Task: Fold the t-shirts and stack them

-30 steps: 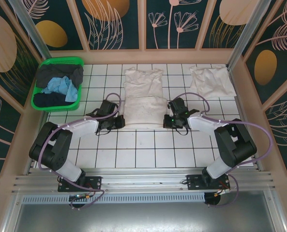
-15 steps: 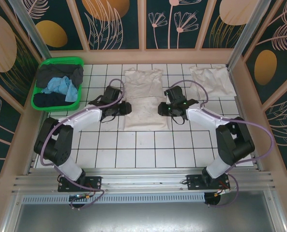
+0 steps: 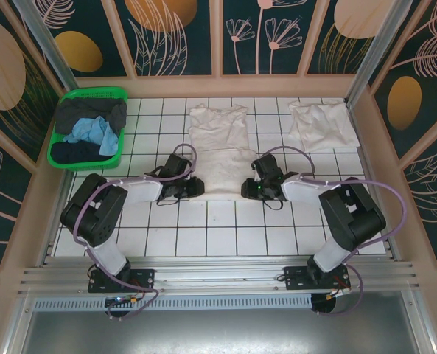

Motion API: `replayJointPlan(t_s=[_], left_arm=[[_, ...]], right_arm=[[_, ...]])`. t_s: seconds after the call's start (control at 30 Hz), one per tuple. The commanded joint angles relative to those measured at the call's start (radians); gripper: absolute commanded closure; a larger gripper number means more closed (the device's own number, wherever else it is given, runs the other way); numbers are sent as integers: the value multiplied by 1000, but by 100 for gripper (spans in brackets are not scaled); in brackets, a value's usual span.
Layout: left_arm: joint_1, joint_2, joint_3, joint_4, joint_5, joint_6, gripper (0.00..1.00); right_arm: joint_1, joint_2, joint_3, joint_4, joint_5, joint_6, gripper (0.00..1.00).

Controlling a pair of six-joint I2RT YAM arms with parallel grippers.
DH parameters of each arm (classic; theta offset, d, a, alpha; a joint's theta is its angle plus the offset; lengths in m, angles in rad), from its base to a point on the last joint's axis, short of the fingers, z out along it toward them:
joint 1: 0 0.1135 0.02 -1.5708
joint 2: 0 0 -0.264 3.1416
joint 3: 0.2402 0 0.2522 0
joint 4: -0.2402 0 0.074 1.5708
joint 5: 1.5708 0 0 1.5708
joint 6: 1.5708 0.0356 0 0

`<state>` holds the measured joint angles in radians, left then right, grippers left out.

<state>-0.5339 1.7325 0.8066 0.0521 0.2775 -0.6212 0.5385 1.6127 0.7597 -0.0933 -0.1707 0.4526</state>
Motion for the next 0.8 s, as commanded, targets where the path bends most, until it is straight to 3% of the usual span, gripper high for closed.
replayJointPlan(t_s=[0.0, 0.17, 0.33, 0.53, 0.77], left_arm=[[1, 13, -55, -45, -65, -39, 67], [0, -96, -49, -87, -93, -34, 56], [-27, -174, -46, -170, -172, -35, 48], [-47, -172, -76, -151, -154, -52, 43], [-81, -100, -80, -106, -125, -71, 48]], right_arm=[[-18, -21, -50, -89, 48, -4, 67], [-22, -165, -34, -193, 149, -26, 60], [-22, -276, -84, -143, 139, 1, 50], [3, -179, -96, -45, 62, 41, 47], [43, -75, -59, -16, 72, 43, 50]])
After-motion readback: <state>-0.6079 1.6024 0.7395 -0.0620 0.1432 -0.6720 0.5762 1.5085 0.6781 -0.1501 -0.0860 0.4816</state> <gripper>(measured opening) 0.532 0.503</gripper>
